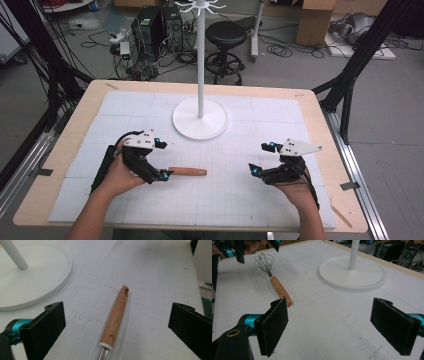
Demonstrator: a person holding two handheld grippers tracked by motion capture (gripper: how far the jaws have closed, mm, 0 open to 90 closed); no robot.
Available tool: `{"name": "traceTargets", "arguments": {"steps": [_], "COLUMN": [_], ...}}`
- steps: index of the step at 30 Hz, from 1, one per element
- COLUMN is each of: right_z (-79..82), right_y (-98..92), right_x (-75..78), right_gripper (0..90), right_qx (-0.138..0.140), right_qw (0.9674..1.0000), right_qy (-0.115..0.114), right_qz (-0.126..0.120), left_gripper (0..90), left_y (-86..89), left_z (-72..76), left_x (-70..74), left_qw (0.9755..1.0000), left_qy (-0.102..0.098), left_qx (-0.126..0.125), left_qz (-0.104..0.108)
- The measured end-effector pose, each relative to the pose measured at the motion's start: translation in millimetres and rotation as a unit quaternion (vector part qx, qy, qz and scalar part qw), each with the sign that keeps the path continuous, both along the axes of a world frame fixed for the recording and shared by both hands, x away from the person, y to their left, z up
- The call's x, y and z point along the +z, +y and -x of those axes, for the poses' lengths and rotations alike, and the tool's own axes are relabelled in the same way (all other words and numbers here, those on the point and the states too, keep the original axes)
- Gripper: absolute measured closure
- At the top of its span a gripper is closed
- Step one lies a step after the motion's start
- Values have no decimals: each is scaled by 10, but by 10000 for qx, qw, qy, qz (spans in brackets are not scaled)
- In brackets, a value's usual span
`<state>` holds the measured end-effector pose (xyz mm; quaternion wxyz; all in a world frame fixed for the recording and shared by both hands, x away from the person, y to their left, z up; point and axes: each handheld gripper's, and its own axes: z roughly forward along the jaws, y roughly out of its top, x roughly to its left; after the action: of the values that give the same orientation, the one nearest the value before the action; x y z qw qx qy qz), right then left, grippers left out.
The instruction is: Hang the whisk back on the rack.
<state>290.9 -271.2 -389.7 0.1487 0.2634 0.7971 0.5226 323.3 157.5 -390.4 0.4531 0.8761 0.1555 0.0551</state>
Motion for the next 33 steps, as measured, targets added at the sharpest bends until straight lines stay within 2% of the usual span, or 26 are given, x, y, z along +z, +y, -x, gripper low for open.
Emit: {"name": "traceTargets", "arguments": {"steps": [3,4,5,6,8,9,11,12,14,16,17,19,21,22,25,26,28,29,30,33], "right_z": [2,2,2,4,3,1,2,-1,2,-1,-1,-4,-4,-5,-6,-5,-5,-4,-4,-1], "right_y": [10,13,13,19,23,28,29,26,25,18,19,22,26,29,31,32,33,34,34,40], "right_x": [3,4,4,1,-3,-14,-16,-14,-11,-12,-13,-14,-15,-16,-18,-17,-18,-18,-18,-22], "right_gripper": [137,137,137,137,137,137,138,138,138,138,138,138,138,138,138,138,138,138,138,138], "right_qx": [18,18,18,14,4,8,17,15,22,17,15,18,28,38,32,36,25,31,31,37], "right_qw": [10000,10000,10000,10000,10000,10000,10000,10000,10000,10000,10000,10000,10000,10000,10000,10000,10000,10000,10000,9999], "right_qy": [-17,-21,-21,-13,-13,1,8,-24,-13,3,16,6,10,13,-1,3,-4,12,12,31], "right_qz": [7,7,7,22,43,78,74,70,57,60,62,64,68,82,86,83,82,85,85,97], "left_gripper": [17,17,17,30,63,129,141,149,164,239,255,285,332,346,403,414,440,451,451,479], "left_y": [-111,-147,-147,-202,-218,-230,-253,-253,-265,-288,-288,-318,-325,-335,-341,-342,-343,-343,-345,-341], "left_z": [-50,-62,-62,-91,-102,-115,-142,-142,-146,-149,-149,-151,-150,-154,-160,-164,-176,-176,-180,-193], "left_x": [-32,-49,-49,-71,-78,-92,-137,-137,-168,-197,-197,-230,-241,-261,-279,-295,-317,-317,-333,-332], "left_qw": [9986,9980,9980,9961,9954,9951,9925,9925,9908,9892,9892,9867,9861,9849,9834,9815,9795,9795,9784,9787], "left_qy": [-4,20,20,-7,19,47,85,85,96,182,182,199,213,233,247,286,346,346,398,427], "left_qx": [-52,-47,-47,-52,-60,-97,-97,-97,-114,-216,-216,-286,-295,-294,-280,-246,-251,-251,-248,-277], "left_qz": [-518,-626,-626,-876,-955,-983,-1212,-1212,-1342,-1439,-1439,-1585,-1618,-1691,-1773,-1875,-1969,-1969,-2016,-1987]}}
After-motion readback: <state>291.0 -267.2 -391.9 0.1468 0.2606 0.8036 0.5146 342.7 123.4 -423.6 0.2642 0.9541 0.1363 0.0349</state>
